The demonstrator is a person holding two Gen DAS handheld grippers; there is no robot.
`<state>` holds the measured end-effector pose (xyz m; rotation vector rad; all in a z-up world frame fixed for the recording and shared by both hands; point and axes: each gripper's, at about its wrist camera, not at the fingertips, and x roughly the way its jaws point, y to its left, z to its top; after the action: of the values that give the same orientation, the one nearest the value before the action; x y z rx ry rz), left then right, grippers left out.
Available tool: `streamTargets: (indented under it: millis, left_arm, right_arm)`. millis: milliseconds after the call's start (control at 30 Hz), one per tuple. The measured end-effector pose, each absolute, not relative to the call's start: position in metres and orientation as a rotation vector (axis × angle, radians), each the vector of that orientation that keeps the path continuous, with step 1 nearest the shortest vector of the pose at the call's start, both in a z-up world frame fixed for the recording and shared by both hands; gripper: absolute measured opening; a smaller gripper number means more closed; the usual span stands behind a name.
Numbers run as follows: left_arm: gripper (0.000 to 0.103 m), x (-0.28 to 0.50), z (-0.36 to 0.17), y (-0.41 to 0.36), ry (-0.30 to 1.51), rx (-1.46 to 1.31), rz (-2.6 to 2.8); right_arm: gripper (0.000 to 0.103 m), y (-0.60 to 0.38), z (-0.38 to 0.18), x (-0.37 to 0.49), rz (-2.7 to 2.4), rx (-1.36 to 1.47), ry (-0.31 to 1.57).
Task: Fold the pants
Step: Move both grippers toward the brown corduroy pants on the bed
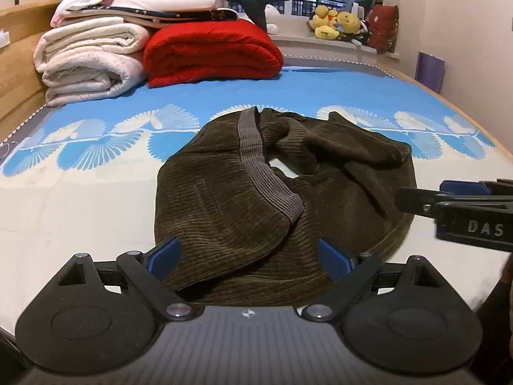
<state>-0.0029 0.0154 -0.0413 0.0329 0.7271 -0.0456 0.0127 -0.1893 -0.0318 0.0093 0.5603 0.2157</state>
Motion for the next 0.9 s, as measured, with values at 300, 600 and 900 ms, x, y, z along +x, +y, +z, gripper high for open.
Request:
streamTargets:
  millis: [300,600,900]
  left_arm:
    - [0.087,-0.0019,-0.0429,0.0129,0.744,0.026,-0.075]
    - [0.077,-0.0005,-0.0447,0.0117,0.755,0.025,-0.082]
    - [0.071,0.0014,-0.0468,0.0144,0.775,0.016,-0.081]
  right_arm:
    - [0.069,-0.1903,-0.0346,0.0103,0.233,0.01,0.567]
    - [0.068,-0.1878,-0.0367,0.0095,0.208,-0.019,0.552]
    - [0.068,-0.1947,-0.038,0.0159,0.163,0.026,0.564]
